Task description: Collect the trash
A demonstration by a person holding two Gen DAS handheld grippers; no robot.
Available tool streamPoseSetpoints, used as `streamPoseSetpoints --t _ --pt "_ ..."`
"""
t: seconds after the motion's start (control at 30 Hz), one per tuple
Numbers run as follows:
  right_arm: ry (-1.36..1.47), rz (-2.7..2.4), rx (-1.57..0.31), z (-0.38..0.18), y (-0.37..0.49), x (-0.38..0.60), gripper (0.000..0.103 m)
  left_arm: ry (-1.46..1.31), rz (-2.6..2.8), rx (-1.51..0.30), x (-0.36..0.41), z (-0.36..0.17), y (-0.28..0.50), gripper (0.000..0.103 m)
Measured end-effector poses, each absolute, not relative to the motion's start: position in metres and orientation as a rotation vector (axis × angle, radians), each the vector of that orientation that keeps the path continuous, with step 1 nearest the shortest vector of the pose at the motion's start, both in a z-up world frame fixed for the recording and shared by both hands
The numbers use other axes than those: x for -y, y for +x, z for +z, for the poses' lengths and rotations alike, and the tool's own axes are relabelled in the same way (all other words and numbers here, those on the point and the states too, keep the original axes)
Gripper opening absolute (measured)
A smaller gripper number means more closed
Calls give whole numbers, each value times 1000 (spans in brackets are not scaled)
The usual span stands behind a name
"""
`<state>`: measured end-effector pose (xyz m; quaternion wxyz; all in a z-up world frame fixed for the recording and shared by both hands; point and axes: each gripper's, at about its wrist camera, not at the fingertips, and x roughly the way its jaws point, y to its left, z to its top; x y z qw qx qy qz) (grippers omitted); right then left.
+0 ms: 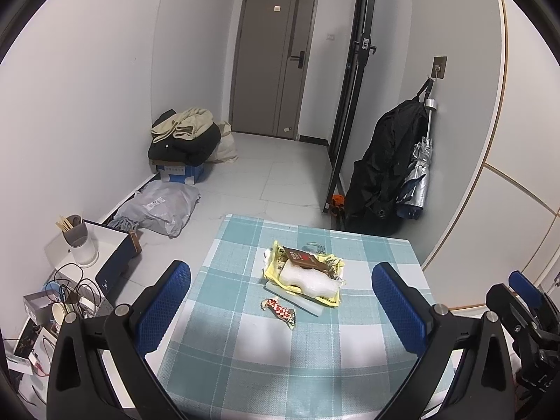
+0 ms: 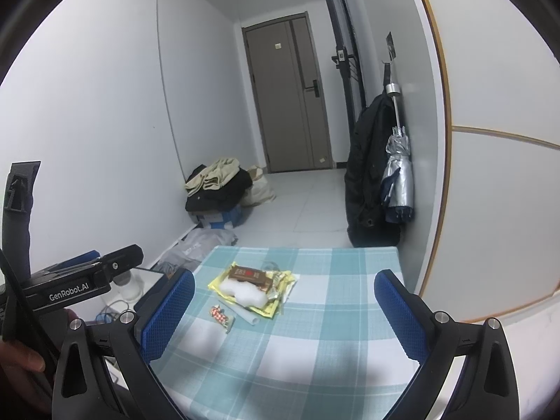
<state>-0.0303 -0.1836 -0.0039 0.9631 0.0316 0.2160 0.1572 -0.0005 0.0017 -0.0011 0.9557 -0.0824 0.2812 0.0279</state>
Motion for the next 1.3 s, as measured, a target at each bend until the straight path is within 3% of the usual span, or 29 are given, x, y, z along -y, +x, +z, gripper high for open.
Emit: streamPoseSetpoints --t 1.3 --pt "76 315 -431 -4 -32 184 103 -151 39 -586 0 -6 0 102"
